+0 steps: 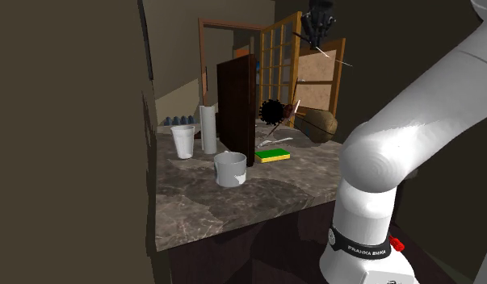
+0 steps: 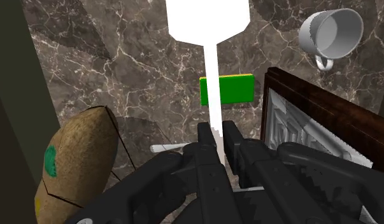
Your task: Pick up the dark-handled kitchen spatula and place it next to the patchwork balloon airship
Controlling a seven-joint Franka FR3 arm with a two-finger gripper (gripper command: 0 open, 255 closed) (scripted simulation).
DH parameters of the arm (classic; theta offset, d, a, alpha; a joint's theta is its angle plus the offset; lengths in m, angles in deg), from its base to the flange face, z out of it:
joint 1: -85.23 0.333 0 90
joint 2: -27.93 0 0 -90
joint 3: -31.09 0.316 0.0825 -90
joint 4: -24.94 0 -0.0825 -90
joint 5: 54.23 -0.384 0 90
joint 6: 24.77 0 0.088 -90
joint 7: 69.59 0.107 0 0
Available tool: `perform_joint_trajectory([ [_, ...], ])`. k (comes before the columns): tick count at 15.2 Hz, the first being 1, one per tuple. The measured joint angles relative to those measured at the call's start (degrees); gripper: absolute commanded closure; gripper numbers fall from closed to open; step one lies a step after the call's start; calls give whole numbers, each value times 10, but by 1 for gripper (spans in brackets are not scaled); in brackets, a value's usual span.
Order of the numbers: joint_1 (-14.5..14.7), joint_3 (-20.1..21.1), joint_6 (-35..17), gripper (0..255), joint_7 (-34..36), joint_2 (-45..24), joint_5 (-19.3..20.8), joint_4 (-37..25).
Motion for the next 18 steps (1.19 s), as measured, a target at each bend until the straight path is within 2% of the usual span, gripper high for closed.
perform_joint_trajectory([
  [7, -4, -80, 9, 255, -97, 1, 45, -38],
  [11, 8, -145, 9, 255, -163, -18, 66, -81],
  [15, 32, -225, 8, 255, -232, -47, 79, -137],
  [18, 70, -306, 10, 255, -290, -79, 81, -199],
])
